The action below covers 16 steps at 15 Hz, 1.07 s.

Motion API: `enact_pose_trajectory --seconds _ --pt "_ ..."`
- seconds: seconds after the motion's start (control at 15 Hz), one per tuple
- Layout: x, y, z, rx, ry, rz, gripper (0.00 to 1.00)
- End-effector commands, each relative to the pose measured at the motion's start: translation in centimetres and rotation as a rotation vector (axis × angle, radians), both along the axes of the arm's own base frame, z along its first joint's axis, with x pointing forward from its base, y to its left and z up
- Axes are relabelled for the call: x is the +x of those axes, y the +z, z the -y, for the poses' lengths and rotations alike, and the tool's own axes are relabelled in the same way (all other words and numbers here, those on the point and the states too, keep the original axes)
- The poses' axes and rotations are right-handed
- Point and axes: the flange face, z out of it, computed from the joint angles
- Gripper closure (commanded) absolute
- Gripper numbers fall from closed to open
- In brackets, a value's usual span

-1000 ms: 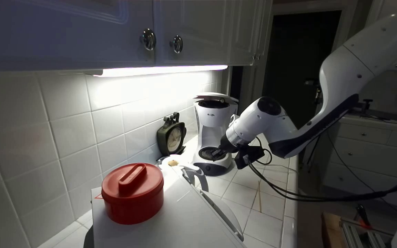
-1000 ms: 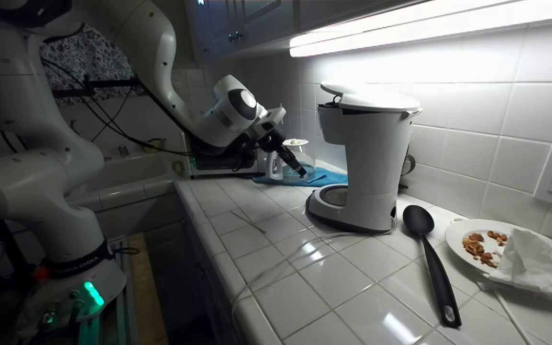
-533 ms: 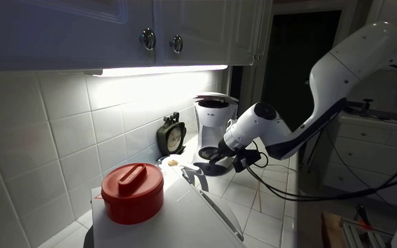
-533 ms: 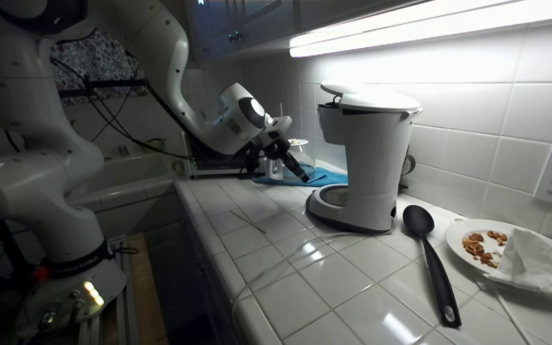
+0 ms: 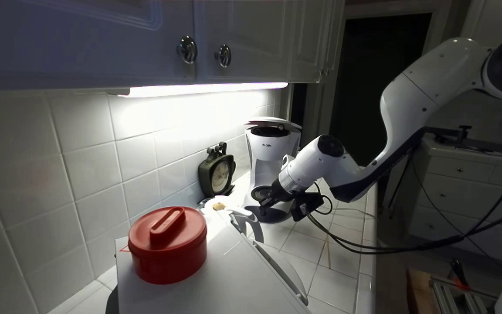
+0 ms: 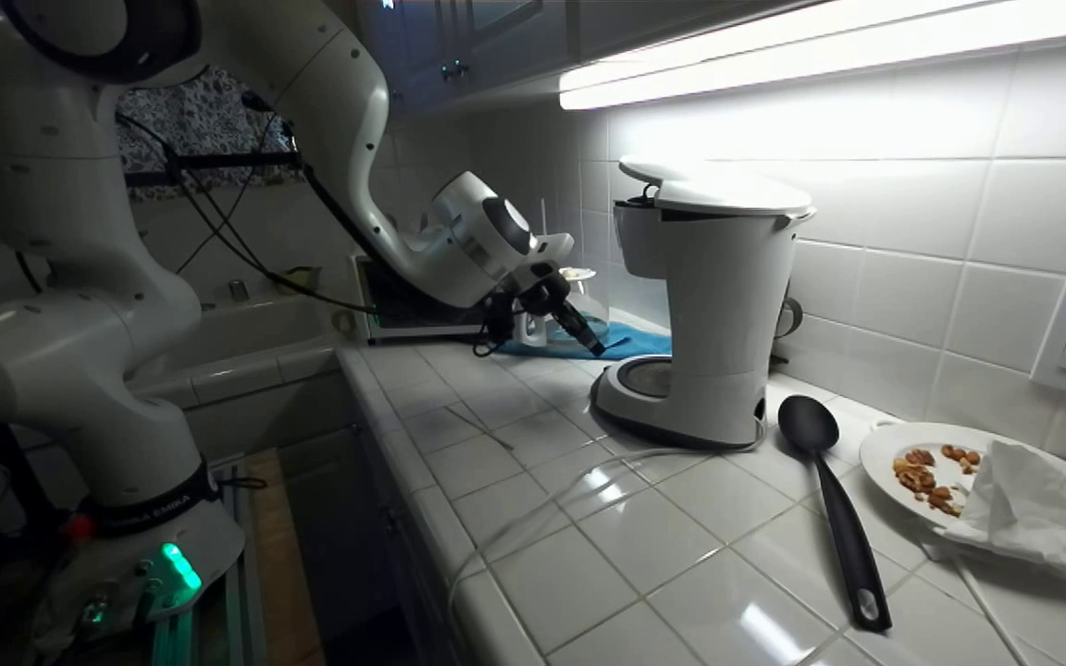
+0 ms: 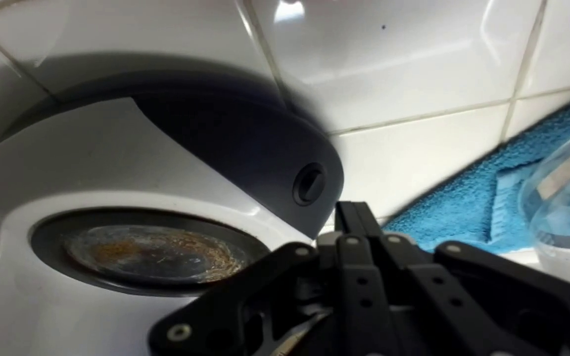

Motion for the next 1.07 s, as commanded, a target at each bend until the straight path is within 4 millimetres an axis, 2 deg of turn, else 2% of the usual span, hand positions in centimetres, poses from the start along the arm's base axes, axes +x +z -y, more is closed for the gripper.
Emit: enact_pose_trajectory --seconds 0.0,0.47,1.0 --pt "1.0 -1.1 0.1 0.027 0.030 0.016 0.96" --pt "1.3 -2.5 0.3 0.012 0.042 -0.010 0.97" --pt "0.9 -2.1 0.2 -0.003 0.010 -0.023 0.97"
